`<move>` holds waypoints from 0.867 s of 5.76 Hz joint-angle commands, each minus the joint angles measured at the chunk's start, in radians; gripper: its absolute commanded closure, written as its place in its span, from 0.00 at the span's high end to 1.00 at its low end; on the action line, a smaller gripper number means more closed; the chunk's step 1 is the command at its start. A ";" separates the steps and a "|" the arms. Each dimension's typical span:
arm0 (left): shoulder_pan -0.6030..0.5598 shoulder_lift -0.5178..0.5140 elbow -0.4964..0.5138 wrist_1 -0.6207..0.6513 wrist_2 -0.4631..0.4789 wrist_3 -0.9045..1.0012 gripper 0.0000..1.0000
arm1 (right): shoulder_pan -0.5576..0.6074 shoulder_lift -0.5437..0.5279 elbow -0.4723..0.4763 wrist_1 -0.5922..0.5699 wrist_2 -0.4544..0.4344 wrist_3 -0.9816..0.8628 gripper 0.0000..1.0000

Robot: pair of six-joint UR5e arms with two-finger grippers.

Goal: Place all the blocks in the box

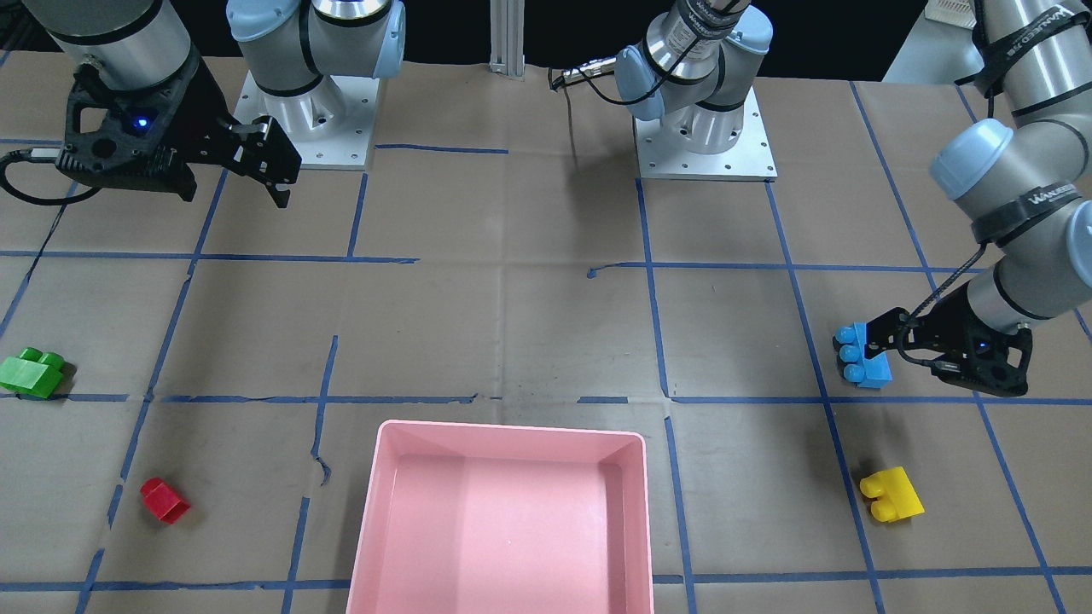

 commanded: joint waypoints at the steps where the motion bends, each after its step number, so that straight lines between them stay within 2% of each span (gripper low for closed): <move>1: 0.011 -0.027 -0.108 0.107 0.003 0.030 0.99 | 0.000 0.000 0.001 0.000 -0.001 0.000 1.00; 2: 0.011 -0.085 -0.102 0.134 0.108 0.022 0.99 | 0.000 0.000 0.001 -0.002 -0.001 -0.001 1.00; 4: 0.008 -0.101 -0.111 0.135 0.108 0.017 0.99 | 0.002 0.003 0.001 -0.003 0.000 -0.006 1.00; 5: 0.009 -0.106 -0.110 0.135 0.106 0.020 0.73 | 0.002 0.005 0.002 -0.008 0.000 -0.005 1.00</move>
